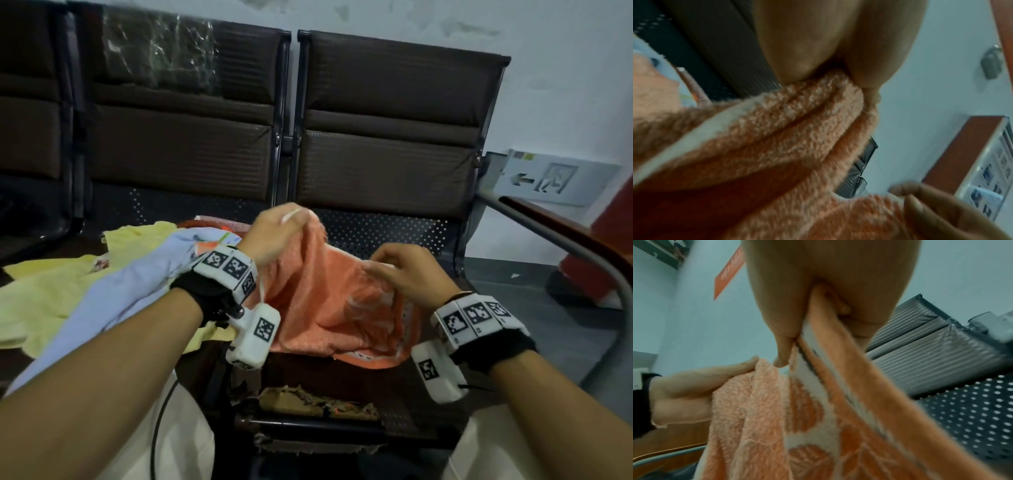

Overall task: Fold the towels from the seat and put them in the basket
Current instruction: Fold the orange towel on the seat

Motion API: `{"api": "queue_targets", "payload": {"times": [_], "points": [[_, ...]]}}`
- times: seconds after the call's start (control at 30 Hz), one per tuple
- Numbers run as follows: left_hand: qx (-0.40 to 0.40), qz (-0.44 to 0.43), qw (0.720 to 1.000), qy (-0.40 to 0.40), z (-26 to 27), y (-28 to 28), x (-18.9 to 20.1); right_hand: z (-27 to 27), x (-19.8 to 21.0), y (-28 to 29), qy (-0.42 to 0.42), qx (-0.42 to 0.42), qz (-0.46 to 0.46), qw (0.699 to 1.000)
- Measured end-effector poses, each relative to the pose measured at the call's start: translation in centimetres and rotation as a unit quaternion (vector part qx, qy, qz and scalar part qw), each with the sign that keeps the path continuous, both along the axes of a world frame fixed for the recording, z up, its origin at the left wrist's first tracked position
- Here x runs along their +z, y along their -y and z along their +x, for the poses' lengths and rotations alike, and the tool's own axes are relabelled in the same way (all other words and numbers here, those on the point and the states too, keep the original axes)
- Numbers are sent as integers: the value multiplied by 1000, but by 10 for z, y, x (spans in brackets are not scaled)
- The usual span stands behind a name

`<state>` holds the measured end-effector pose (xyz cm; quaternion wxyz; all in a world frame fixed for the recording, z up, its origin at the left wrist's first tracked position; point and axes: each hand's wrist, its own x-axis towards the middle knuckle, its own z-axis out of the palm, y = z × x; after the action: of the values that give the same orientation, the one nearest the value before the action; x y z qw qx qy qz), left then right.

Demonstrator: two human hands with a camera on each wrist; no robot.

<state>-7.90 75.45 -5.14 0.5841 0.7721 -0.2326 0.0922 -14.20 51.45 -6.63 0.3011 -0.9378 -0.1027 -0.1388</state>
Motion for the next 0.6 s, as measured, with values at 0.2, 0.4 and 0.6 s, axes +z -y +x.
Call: {"api": "queue_targets", "payload": {"times": [0.2, 0.4, 0.6], "points": [[-163, 68, 984, -38, -13, 8, -2, 4, 0, -30, -100, 153, 143, 973], [-107, 52, 992, -35, -9, 2, -4, 11, 4, -36, -67, 143, 150, 976], [-44, 179, 983, -13, -7, -6, -22, 16, 18, -22, 73, 39, 307, 948]]}}
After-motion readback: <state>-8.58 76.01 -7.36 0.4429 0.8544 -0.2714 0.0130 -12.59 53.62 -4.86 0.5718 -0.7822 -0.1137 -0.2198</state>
